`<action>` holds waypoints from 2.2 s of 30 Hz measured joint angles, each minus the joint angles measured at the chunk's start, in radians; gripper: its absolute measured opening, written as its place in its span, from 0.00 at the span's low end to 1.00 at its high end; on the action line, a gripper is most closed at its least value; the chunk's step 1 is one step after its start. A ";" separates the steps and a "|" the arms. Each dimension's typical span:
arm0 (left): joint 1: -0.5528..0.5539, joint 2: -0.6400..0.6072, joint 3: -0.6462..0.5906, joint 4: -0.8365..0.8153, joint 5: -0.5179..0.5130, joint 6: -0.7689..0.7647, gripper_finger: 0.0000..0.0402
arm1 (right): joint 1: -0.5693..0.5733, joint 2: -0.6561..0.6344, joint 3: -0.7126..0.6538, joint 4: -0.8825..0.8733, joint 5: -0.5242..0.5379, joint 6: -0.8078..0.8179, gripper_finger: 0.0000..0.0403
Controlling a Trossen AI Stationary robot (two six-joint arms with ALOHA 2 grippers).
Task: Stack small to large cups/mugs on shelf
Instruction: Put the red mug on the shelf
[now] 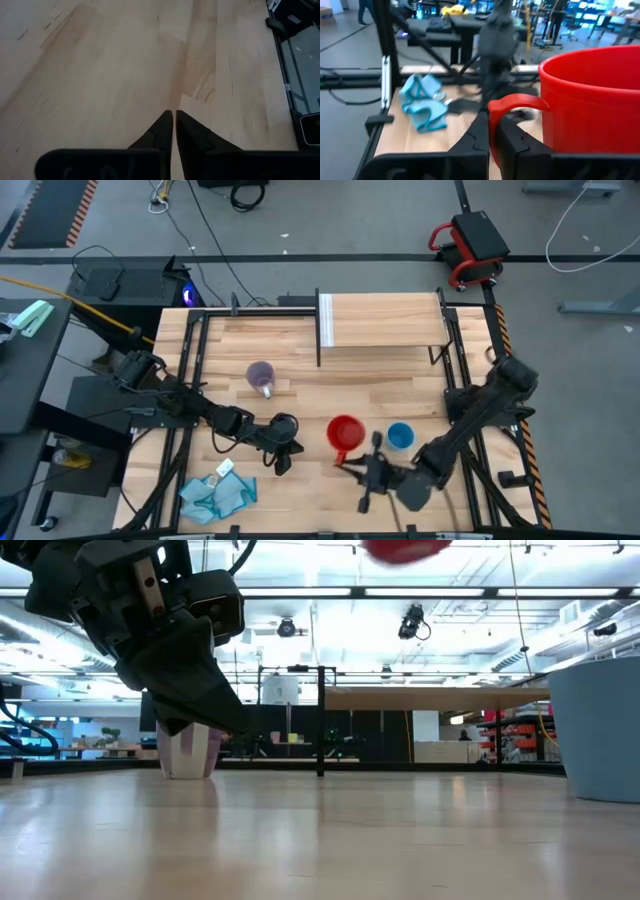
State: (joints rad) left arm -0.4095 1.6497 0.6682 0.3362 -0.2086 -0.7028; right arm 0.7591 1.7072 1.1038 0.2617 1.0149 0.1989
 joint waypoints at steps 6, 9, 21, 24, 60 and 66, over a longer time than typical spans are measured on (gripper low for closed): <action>0.000 0.000 0.000 0.000 0.000 -0.011 0.08 | 0.003 -0.207 0.000 -0.175 0.027 0.007 0.03; 0.000 0.000 0.000 0.000 -0.001 -0.014 0.09 | -0.006 -0.294 0.000 -0.249 0.039 0.007 0.03; 0.000 0.000 0.000 0.001 -0.001 -0.013 0.08 | -0.143 -0.559 -0.013 -0.404 0.031 -0.024 0.03; 0.000 0.000 0.000 0.001 -0.001 -0.010 0.09 | -0.193 -0.631 -0.045 -0.403 -0.025 -0.051 0.03; 0.055 0.000 0.000 0.009 -0.068 0.147 0.09 | -0.769 -1.199 -0.713 -0.228 -0.451 0.042 0.03; 0.060 0.000 0.000 0.008 -0.076 0.172 0.07 | -0.911 -1.218 -0.716 -0.219 -0.558 0.013 0.03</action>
State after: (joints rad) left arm -0.3496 1.6501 0.6682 0.3447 -0.2847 -0.5312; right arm -0.1519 0.4891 0.3882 0.0429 0.4567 0.2119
